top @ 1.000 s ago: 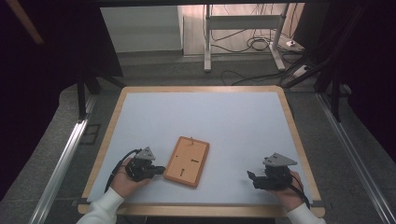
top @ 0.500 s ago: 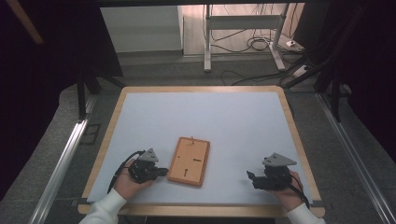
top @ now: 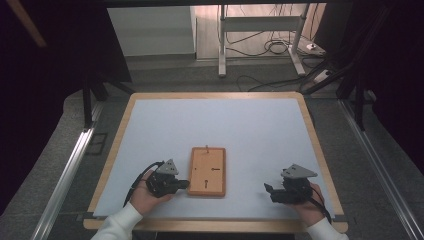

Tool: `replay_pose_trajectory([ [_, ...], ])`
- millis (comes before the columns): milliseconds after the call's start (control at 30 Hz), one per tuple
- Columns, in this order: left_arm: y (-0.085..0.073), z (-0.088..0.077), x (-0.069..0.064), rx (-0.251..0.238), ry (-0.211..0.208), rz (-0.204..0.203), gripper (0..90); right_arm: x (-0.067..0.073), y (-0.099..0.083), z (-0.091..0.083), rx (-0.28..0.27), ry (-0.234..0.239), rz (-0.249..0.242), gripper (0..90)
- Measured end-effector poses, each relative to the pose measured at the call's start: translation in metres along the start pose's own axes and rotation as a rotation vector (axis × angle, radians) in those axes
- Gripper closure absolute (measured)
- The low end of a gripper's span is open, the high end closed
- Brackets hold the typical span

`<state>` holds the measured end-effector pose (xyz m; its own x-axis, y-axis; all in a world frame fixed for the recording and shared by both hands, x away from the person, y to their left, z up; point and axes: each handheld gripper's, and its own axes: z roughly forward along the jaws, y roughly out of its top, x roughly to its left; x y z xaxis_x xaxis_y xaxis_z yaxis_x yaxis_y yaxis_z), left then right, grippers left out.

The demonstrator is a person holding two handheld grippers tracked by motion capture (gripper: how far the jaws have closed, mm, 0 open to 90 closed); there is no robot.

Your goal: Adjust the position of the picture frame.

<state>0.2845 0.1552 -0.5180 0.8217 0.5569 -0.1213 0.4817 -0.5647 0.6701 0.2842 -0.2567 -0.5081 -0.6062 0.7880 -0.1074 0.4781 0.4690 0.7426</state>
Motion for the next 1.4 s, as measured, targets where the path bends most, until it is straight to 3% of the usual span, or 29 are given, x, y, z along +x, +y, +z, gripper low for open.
replay_pose_trajectory([
  [200, -0.002, 0.000, 0.003, -0.002, 0.003, -0.014, 90.0, 0.000, 0.000, 0.000, 0.000, 0.002, -0.001, 15.6],
  [633, -0.003, -0.010, 0.012, -0.067, 0.037, -0.057, 89.2, 0.000, 0.000, 0.001, 0.005, 0.003, -0.005, 15.7],
  [667, -0.003, -0.010, 0.013, -0.072, 0.042, -0.065, 84.2, 0.000, 0.000, 0.001, 0.005, 0.003, -0.005, 15.7],
  [800, -0.001, -0.012, 0.015, -0.091, 0.063, -0.072, 77.9, 0.000, 0.000, 0.001, 0.005, 0.004, -0.003, 15.7],
  [1000, 0.005, -0.010, 0.019, -0.102, 0.078, -0.103, 52.1, 0.000, 0.000, 0.002, 0.008, 0.003, -0.002, 15.7],
  [1267, 0.021, -0.005, 0.026, -0.112, 0.062, -0.083, 39.9, 0.001, 0.000, 0.003, 0.010, 0.007, 0.000, 15.6],
  [1400, 0.028, -0.001, 0.029, -0.113, 0.054, -0.070, 38.3, 0.006, 0.002, 0.000, -0.027, 0.006, -0.017, 15.7],
])
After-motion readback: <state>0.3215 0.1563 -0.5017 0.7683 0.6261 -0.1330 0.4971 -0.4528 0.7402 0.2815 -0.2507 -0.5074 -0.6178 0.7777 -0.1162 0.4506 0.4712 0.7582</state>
